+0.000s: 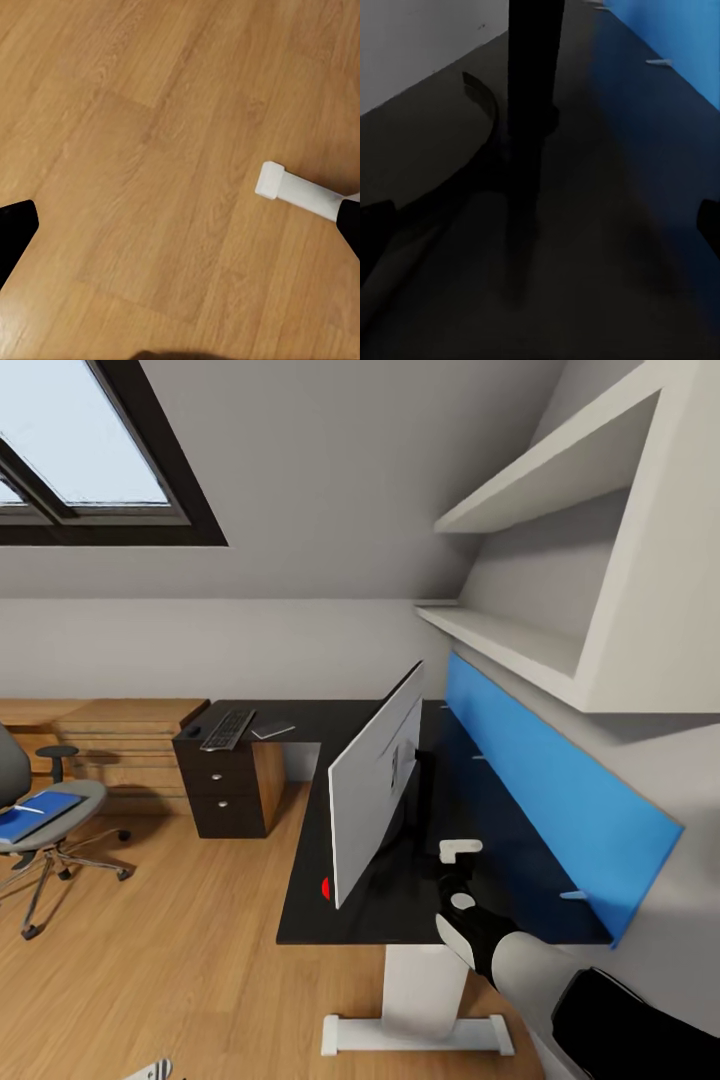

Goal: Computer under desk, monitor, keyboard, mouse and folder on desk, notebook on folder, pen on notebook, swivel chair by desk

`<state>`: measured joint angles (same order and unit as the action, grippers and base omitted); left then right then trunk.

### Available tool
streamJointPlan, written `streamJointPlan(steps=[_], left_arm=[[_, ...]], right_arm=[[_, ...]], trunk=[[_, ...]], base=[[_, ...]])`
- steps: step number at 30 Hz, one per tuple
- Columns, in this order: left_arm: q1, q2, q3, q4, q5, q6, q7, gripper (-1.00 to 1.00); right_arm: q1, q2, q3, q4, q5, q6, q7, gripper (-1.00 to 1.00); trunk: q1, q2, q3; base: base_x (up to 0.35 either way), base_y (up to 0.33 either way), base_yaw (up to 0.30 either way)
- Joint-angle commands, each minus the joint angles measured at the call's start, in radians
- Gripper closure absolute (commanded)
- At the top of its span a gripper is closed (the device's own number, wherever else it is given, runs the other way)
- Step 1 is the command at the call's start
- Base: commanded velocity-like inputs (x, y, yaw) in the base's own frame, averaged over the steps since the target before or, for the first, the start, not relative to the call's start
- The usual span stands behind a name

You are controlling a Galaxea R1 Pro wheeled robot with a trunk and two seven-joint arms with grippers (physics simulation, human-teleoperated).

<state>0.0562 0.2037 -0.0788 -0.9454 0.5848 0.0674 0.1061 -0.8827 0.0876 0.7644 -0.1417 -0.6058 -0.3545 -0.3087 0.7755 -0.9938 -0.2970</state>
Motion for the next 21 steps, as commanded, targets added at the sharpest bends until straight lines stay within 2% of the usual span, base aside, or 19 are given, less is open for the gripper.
streamJointPlan(steps=[1,7,9,10,12,13,14,15,16,17,18,21], left_arm=[[0.0,0.001,-0.004,-0.003,0.009,0.003,0.009,-1.0],[0.0,0.008,0.002,-0.007,0.012,0.011,0.007,-1.0],[0.0,0.017,0.018,-0.045,0.016,0.023,0.007,-1.0],[0.001,0.022,0.036,-0.086,0.018,0.051,0.008,-1.0],[0.0,0.026,0.069,-0.176,0.019,0.145,0.009,-1.0],[0.0,0.026,0.109,-0.288,0.018,0.285,0.011,-1.0],[0.0,0.026,0.124,-0.326,0.018,0.337,0.012,-1.0],[0.0,0.025,0.156,-0.398,0.018,0.433,0.013,-1.0],[0.0,0.025,0.172,-0.429,0.019,0.477,0.014,-1.0],[0.0,0.023,0.204,-0.483,0.02,0.548,0.014,-1.0],[0.0,0.021,0.225,-0.531,0.02,0.595,0.014,-1.0],[0.0,0.01,0.247,-0.6,0.022,0.643,0.014,-1.0]], right_arm=[[-0.001,0.0,0.008,0.001,-0.006,-0.003,-0.004,-1.0],[-0.001,-0.003,0.007,0.001,-0.004,-0.011,-0.004,-1.0],[-0.001,-0.004,0.007,0.001,-0.003,-0.017,-0.005,-1.0],[-0.001,-0.004,0.006,0.001,-0.003,-0.019,-0.004,-1.0],[-0.001,-0.005,0.006,0.001,-0.003,-0.02,-0.005,-1.0],[-0.001,-0.005,0.006,0.001,-0.003,-0.021,-0.005,-1.0],[-0.001,-0.005,0.006,0.001,-0.003,-0.021,-0.005,-1.0],[-0.001,-0.005,0.006,0.001,-0.003,-0.021,-0.005,-1.0],[-0.001,-0.005,0.006,0.001,-0.003,-0.021,-0.005,-1.0],[-0.001,-0.005,0.006,0.001,-0.003,-0.021,-0.006,-1.0],[-0.001,-0.005,0.006,0.001,-0.003,-0.022,-0.006,-1.0],[-0.001,-0.005,0.006,0.001,-0.003,-0.022,-0.006,-1.0]], trunk=[[0.004,-0.008,-0.004],[0.027,-0.05,-0.023],[0.035,-0.064,-0.029],[0.039,-0.071,-0.033],[0.046,-0.085,-0.039],[0.05,-0.092,-0.042],[0.054,-0.099,-0.045],[0.058,-0.106,-0.048],[0.062,-0.113,-0.051],[0.065,-0.12,-0.054],[0.069,-0.127,-0.058],[0.073,-0.134,-0.061]], base=[[0.0,0.0,0.0],[0.0,0.0,0.0],[0.0,0.0,0.0],[0.0,0.0,0.0],[0.0,0.0,0.0],[0.0,0.0,0.0],[0.0,0.0,0.0],[0.0,0.0,0.0],[0.0,0.0,0.0],[0.0,0.0,0.0],[0.0,0.0,0.0],[0.0,0.0,0.0]])
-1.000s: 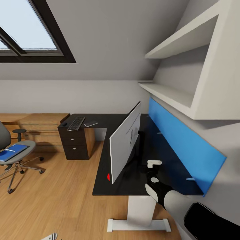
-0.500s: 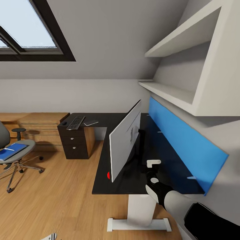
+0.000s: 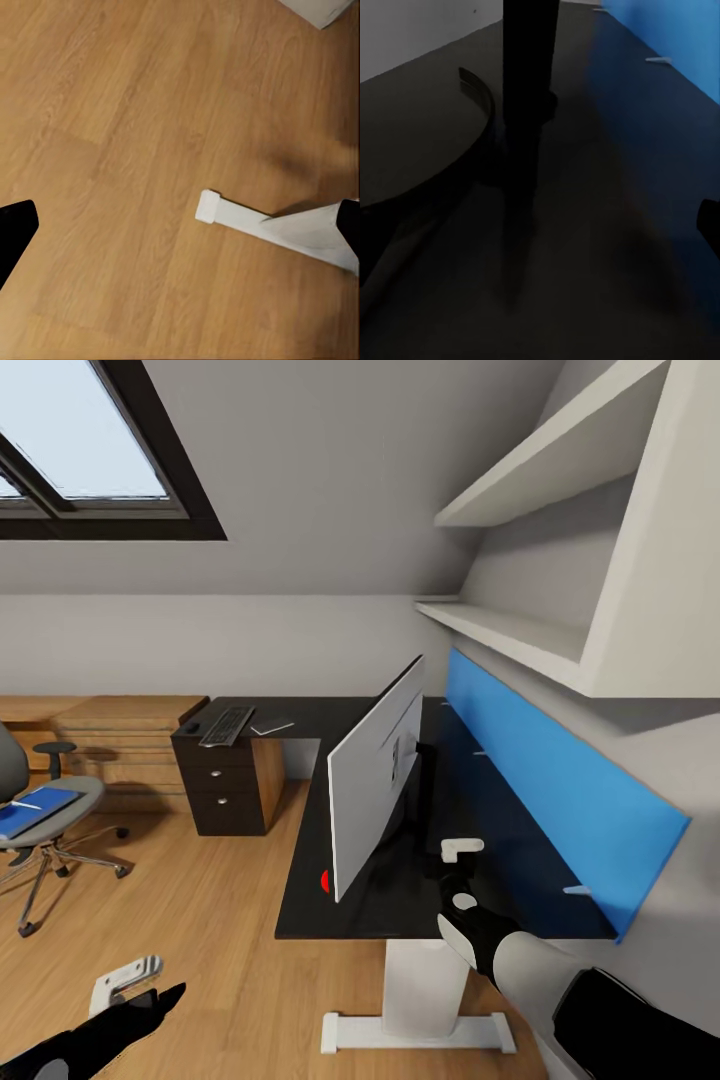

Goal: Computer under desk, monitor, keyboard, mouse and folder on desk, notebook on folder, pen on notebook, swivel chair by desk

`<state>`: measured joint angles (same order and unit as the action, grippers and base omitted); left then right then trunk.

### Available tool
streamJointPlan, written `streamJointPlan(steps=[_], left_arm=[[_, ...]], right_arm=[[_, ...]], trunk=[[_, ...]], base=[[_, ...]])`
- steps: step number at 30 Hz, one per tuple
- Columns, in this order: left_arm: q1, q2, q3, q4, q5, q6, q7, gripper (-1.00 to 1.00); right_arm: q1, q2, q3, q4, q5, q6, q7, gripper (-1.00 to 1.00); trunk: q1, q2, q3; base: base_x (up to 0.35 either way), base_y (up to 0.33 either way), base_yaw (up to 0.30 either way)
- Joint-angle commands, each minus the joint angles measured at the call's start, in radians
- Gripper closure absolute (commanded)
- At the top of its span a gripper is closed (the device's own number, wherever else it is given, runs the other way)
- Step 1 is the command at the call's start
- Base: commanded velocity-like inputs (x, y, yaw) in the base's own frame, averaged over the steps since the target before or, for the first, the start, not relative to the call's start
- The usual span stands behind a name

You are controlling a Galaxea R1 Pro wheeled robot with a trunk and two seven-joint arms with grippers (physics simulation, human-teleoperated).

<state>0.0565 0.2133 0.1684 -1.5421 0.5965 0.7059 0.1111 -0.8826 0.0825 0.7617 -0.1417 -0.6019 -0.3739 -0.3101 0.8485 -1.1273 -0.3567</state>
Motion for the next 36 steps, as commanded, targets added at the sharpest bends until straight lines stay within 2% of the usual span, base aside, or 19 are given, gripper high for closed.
streamJointPlan(steps=[1,3,4,5,8,13,19,36], left_arm=[[0.0,-0.006,0.003,-0.016,0.01,0.01,0.009,-1.0],[0.0,-0.025,0.008,-0.038,0.01,0.016,0.008,-1.0],[0.0,-0.046,0.011,-0.052,0.01,0.016,0.007,-1.0],[0.0,-0.084,0.022,-0.071,0.01,0.003,0.008,-1.0],[0.0,-0.099,0.049,-0.074,0.01,-0.009,0.008,-1.0],[0.0,-0.108,0.094,-0.069,0.01,-0.015,0.006,-1.0],[0.0,-0.109,0.114,-0.067,0.008,-0.017,0.005,-1.0],[0.0,-0.111,0.117,-0.066,0.005,-0.019,0.012,-1.0]], right_arm=[[-0.001,0.0,0.009,0.001,-0.007,-0.003,-0.004,-1.0],[-0.001,0.0,0.008,0.001,-0.007,-0.003,-0.004,-1.0],[-0.001,0.0,0.009,0.001,-0.007,-0.003,-0.004,-1.0],[-0.001,0.0,0.01,0.001,-0.007,-0.003,-0.004,-1.0],[-0.001,0.0,0.01,0.001,-0.007,-0.004,-0.003,-1.0],[-0.001,0.0,0.01,0.002,-0.006,-0.01,-0.004,-1.0],[-0.001,-0.001,0.01,0.003,-0.007,-0.033,-0.004,-1.0],[0.001,-0.001,0.01,0.006,-0.006,-0.039,-0.003,-1.0]], trunk=[[0.0,-0.001,-0.001],[0.0,-0.001,-0.001],[0.0,-0.001,-0.001],[0.0,-0.001,-0.001],[0.0,-0.001,-0.001],[0.0,-0.001,-0.001],[0.0,-0.001,-0.001],[0.0,-0.001,-0.001]], base=[[0.0,0.0,0.0],[0.0,0.0,0.0],[0.0,0.0,0.0],[0.0,0.0,0.0],[0.0,0.0,0.0],[0.0,0.0,0.0],[0.025,0.0,0.0],[0.157,0.0,0.0]])
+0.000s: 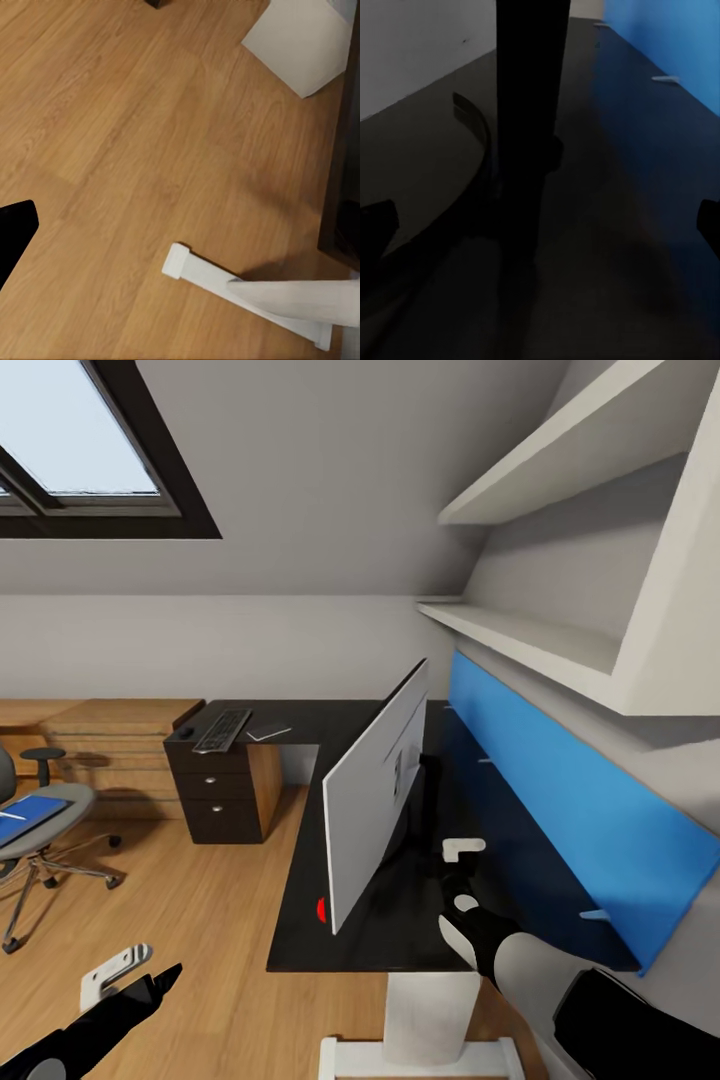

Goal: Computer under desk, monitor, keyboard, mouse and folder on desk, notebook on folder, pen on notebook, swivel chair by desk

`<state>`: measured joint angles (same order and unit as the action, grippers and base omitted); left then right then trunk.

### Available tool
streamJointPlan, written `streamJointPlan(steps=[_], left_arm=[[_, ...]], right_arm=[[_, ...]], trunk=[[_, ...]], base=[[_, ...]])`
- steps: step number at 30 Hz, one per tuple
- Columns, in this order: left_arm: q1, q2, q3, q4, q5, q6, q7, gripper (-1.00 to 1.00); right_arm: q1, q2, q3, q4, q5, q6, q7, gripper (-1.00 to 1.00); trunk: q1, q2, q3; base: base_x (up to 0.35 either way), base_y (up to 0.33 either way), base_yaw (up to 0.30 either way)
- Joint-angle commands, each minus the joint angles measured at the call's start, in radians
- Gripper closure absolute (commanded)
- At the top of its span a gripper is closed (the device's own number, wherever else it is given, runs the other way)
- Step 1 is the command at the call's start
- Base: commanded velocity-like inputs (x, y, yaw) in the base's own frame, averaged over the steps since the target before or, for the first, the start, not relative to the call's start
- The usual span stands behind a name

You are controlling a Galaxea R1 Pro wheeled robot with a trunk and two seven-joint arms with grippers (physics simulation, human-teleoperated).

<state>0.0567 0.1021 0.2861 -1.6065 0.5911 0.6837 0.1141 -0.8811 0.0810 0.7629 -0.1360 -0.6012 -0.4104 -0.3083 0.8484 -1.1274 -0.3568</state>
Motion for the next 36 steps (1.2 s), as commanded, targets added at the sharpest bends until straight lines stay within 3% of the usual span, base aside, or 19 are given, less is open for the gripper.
streamJointPlan(steps=[1,36], left_arm=[[0.0,0.0,0.0,-0.002,0.011,0.004,0.009,-1.0],[0.0,0.001,0.03,-0.001,0.012,0.004,0.007,-1.0]], right_arm=[[-0.001,0.0,0.009,0.002,-0.006,-0.002,-0.005,-1.0],[-0.001,-0.001,0.009,0.013,-0.006,-0.002,-0.005,-1.0]], trunk=[[0.0,-0.001,-0.001],[0.0,-0.001,-0.001]], base=[[0.073,0.0,0.0],[0.132,0.0,0.0]])
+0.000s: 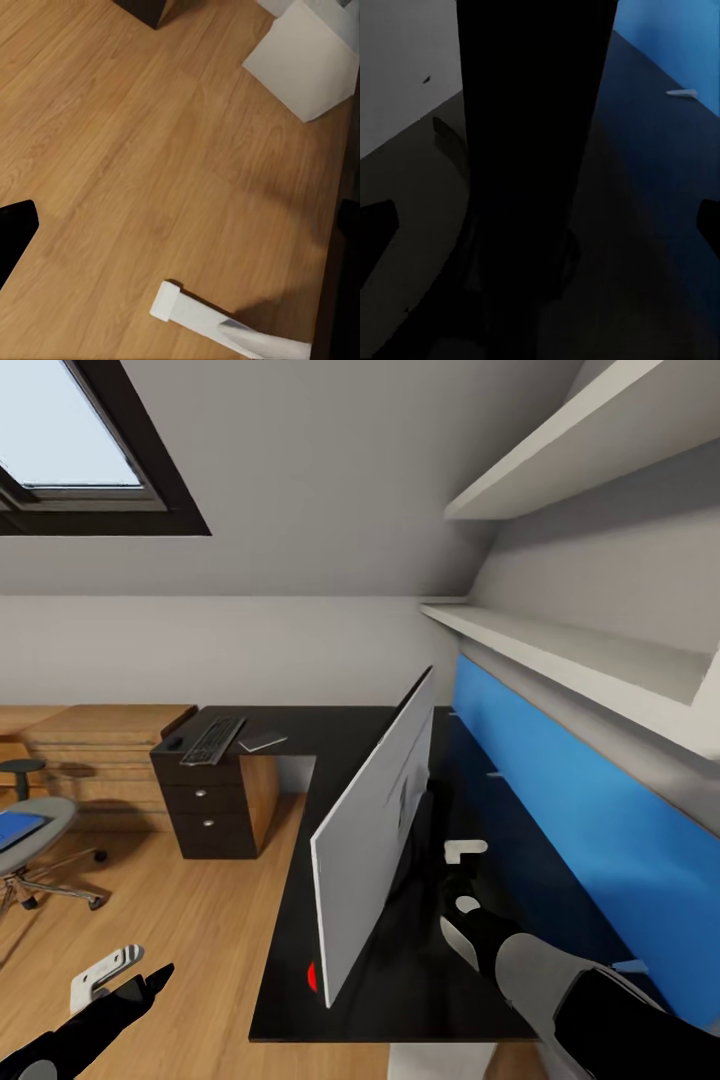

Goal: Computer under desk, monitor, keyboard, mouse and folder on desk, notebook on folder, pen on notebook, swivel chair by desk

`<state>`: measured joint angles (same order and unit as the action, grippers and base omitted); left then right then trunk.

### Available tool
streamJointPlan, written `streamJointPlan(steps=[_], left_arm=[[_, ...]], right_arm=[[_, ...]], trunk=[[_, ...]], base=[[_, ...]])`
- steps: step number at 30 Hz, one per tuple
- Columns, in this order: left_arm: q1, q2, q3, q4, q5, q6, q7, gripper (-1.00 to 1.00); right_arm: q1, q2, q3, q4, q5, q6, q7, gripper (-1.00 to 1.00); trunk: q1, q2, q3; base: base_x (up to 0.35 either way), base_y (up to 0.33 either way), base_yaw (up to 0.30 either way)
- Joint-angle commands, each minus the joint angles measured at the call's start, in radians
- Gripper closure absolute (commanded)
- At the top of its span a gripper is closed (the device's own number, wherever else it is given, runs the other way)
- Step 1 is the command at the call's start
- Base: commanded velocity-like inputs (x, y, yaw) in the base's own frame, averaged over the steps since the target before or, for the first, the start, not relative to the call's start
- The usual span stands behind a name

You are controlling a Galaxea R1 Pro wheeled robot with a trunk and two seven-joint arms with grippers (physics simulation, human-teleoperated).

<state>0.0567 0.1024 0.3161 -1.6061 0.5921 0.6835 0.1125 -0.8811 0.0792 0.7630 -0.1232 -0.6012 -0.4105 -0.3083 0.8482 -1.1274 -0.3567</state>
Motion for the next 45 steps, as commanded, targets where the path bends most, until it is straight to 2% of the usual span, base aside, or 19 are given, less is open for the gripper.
streamJointPlan(steps=[1,33,34,42,45], left_arm=[[0.0,0.0,0.0,-0.002,0.011,0.004,0.009,-1.0],[0.0,0.0,0.001,-0.003,0.011,0.004,0.006,-1.0],[0.0,0.0,0.001,-0.003,0.011,0.004,0.006,-1.0],[0.0,0.0,0.003,-0.003,0.011,0.003,0.006,-1.0],[0.0,0.0,0.025,-0.003,0.012,0.002,0.004,-1.0]], right_arm=[[-0.001,0.0,0.009,0.001,-0.006,-0.002,-0.005,-1.0],[-0.001,-0.006,0.009,0.001,-0.006,-0.002,-0.005,-1.0],[-0.001,-0.006,0.009,0.001,-0.006,-0.002,-0.005,1.0],[-0.001,-0.006,0.009,0.001,-0.006,-0.002,-0.005,1.0],[-0.001,-0.006,0.009,0.001,-0.006,-0.002,-0.005,1.0]], trunk=[[0.001,-0.001,-0.001],[0.001,-0.001,-0.001],[0.001,-0.001,-0.001],[0.001,-0.001,-0.001],[0.001,-0.001,-0.001]], base=[[0.191,0.0,0.0],[0.06,0.0,0.0],[0.0,0.0,0.0],[0.0,0.0,0.0],[0.0,0.0,0.0]])
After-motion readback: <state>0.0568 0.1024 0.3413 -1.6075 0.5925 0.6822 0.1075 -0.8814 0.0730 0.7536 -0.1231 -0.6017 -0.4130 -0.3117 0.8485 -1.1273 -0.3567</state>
